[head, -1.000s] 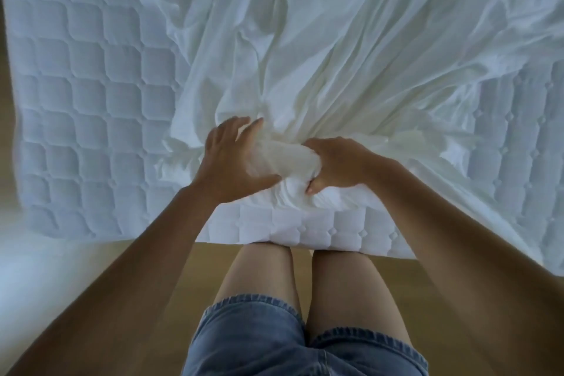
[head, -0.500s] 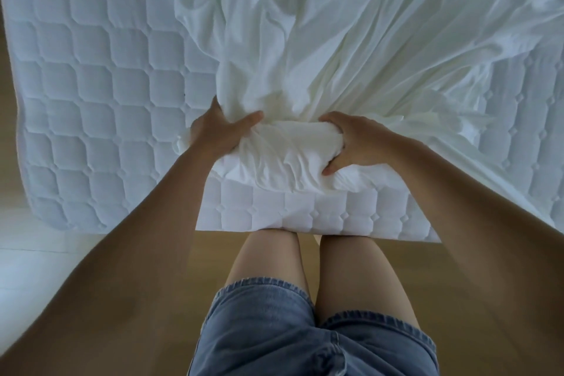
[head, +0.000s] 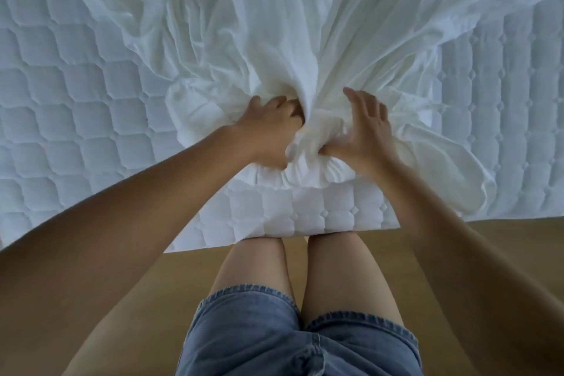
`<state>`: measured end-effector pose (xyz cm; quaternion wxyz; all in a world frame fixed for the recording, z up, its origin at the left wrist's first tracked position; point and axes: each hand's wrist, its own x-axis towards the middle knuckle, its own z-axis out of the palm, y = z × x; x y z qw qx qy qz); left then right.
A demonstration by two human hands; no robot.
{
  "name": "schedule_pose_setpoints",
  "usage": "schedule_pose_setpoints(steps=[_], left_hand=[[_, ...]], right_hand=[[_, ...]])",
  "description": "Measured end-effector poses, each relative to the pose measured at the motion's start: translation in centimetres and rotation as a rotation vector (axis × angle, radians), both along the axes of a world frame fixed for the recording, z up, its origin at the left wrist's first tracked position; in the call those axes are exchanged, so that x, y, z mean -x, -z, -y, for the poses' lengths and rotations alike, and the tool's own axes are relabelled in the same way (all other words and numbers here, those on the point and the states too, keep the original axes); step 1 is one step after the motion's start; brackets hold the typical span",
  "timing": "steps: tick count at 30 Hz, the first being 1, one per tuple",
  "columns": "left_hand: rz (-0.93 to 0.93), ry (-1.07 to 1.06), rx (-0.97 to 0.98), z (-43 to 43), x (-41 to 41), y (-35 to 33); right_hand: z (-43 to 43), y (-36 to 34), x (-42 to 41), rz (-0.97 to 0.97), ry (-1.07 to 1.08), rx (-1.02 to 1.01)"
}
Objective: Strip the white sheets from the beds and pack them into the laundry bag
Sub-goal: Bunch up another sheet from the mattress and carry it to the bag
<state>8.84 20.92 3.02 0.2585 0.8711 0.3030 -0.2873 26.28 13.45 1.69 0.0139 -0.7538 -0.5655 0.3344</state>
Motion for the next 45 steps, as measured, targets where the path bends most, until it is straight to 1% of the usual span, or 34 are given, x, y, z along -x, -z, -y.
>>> schedule_pose_setpoints(steps=[2, 3, 4, 5, 7, 10, 11, 12, 13, 14, 15, 16, 17, 19, 20, 21, 23, 24, 25, 26, 27, 30, 32, 36, 38, 40, 42, 43, 44, 45], left_hand=[[0.001, 0.054, 0.007, -0.6, -1.4, 0.2], [-0.022, 0.105, -0.002, -0.8, -2.0, 0.2], [-0.046, 0.16, -0.02, -0.9, -2.4, 0.2], [-0.061, 0.203, -0.039, -1.0, -2.8, 0.3], [-0.047, 0.242, -0.091, -1.1, -2.8, 0.6], [0.037, 0.202, -0.132, -0.7, -2.2, 0.4], [0.091, 0.18, -0.18, -0.2, -1.9, 0.2], [0.157, 0.156, -0.278, 0.2, -1.5, 0.1], [0.234, 0.097, -0.399, 0.8, -0.9, 0.1], [0.288, -0.005, -0.506, 1.2, -0.2, 0.1], [0.304, -0.135, -0.586, 1.7, 0.5, 0.0], [0.273, -0.277, -0.61, 1.9, 1.2, -0.2], [0.228, -0.44, -0.578, 2.1, 1.6, -0.5], [0.122, -0.759, -0.439, 2.3, 1.5, -1.2], [0.104, -0.895, -0.37, 2.4, 1.2, -1.3], [0.124, -1.018, -0.309, 2.5, 0.9, -1.1], [0.224, -1.215, -0.182, 2.4, 0.4, -0.4], [0.256, -1.279, -0.115, 2.2, 0.3, -0.2], [0.269, -1.297, -0.066, 1.9, 0.2, -0.1], [0.273, -1.262, -0.041, 1.5, 0.0, -0.1], [0.278, -1.184, -0.036, 1.0, -0.4, -0.2], [0.322, -0.832, -0.07, -0.2, -2.9, -1.0], [0.35, -0.635, -0.096, -0.4, -5.2, -1.5], [0.334, -0.32, -0.092, 0.2, -9.9, -1.8], [0.293, -0.192, -0.092, 0.2, -12.4, -1.3], [0.217, -0.097, -0.079, -0.2, -15.2, -0.4], [0.15, -0.018, -0.065, -0.7, -18.1, 0.6], [0.118, 0.024, -0.064, -1.0, -19.5, 1.2], [0.09, 0.061, -0.072, -1.3, -20.7, 1.8], [0.064, 0.087, -0.085, -1.5, -21.8, 2.3]], right_hand=[[0.3, -0.5, 1.3, -0.011, -0.227, -0.007], [0.5, -0.5, 1.9, -0.057, -0.306, 0.027], [0.6, -0.4, 2.1, -0.106, -0.329, 0.072], [0.7, -0.2, 2.1, -0.143, -0.304, 0.102], [0.8, 0.7, 1.5, -0.157, -0.221, 0.104], [1.6, 1.6, 1.2, -0.106, -0.169, 0.027], [1.8, 1.9, 1.2, -0.096, -0.154, 0.005], [2.0, 2.1, 1.1, -0.094, -0.133, -0.007], [2.1, 2.2, 0.9, -0.094, -0.108, -0.012], [2.1, 2.3, 0.6, -0.096, -0.084, -0.014], [2.0, 2.4, 0.2, -0.099, -0.067, -0.017], [1.9, 2.5, -0.1, -0.099, -0.058, -0.026], [1.9, 2.5, -0.2, -0.095, -0.057, -0.037], [2.1, 2.6, -0.3, -0.085, -0.059, -0.047], [2.3, 2.6, -0.3, -0.08, -0.055, -0.05], [2.4, 2.7, -0.4, -0.078, -0.05, -0.052], [2.3, 2.7, -0.5, -0.084, -0.033, -0.055], [2.2, 2.7, -0.7, -0.094, -0.022, -0.045], [2.2, 2.7, -0.9, -0.107, -0.007, -0.026], [2.2, 2.8, -1.2, -0.124, 0.015, -0.004], [2.2, 2.8, -1.5, -0.143, 0.039, 0.014], [2.8, 2.9, -3.2, -0.2, 0.111, 0.076], [3.6, 3.2, -4.7, -0.258, 0.132, 0.138], [5.5, 3.1, -6.7, -0.314, 0.161, 0.196], [6.5, 2.8, -7.3, -0.292, 0.196, 0.188], [7.6, 2.2, -8.1, -0.2, 0.3, 0.149], [8.8, 1.5, -9.0, -0.062, 0.471, 0.106], [9.5, 1.1, -9.3, -0.01, 0.587, 0.123], [10.1, 1.1, -9.6, -0.006, 0.727, 0.184], [10.6, 1.0, -9.8, -0.054, 0.874, 0.276]])
